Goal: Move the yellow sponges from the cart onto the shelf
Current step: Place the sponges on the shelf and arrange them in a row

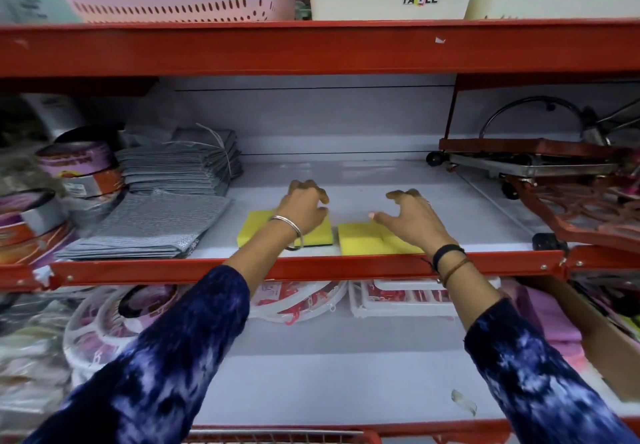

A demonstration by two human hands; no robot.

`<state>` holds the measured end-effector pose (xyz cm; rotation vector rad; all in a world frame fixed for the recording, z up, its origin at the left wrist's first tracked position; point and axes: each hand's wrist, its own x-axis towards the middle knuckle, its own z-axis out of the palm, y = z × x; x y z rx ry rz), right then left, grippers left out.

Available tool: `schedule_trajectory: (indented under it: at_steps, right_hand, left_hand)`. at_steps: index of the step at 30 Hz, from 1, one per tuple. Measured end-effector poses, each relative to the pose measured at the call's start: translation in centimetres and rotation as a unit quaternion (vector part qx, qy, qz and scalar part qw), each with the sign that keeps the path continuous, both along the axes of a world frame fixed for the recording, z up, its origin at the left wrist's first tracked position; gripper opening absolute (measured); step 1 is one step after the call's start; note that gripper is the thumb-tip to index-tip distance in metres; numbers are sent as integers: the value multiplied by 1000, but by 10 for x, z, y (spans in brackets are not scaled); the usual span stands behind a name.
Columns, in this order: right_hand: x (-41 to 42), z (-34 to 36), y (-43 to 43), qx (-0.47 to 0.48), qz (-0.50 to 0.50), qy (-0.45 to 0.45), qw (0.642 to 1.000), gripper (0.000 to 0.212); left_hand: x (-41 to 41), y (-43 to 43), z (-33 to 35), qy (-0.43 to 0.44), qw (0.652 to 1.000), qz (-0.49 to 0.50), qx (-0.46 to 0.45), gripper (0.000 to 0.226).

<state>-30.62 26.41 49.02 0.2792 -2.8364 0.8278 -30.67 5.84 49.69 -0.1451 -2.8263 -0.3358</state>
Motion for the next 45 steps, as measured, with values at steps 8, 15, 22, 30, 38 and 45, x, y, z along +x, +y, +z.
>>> schedule_trajectory:
  at_steps: [8, 15, 22, 30, 38, 45]
  right_hand:
    - [-25, 7, -84, 120, 176, -52, 976, 58]
    - [-36, 4, -105, 201, 175, -110, 957, 56]
    - [-22, -7, -97, 180, 178, -101, 962, 56]
    - [-6, -11, -86, 169, 166, -96, 967, 56]
    - [3, -12, -76, 157, 157, -86, 971, 55]
    - [8, -19, -72, 112, 165, -79, 977, 53]
  left_hand:
    - [-7, -90, 12, -208, 970, 79, -97, 52]
    - [4, -97, 8, -253, 957, 42, -135, 58]
    - [18, -91, 0, -215, 971, 2, -105, 57]
    - [32, -83, -8, -185, 980, -34, -69, 53]
    - [43, -71, -9, -168, 983, -46, -56, 51]
    - [45, -71, -9, -181, 980, -46, -62, 48]
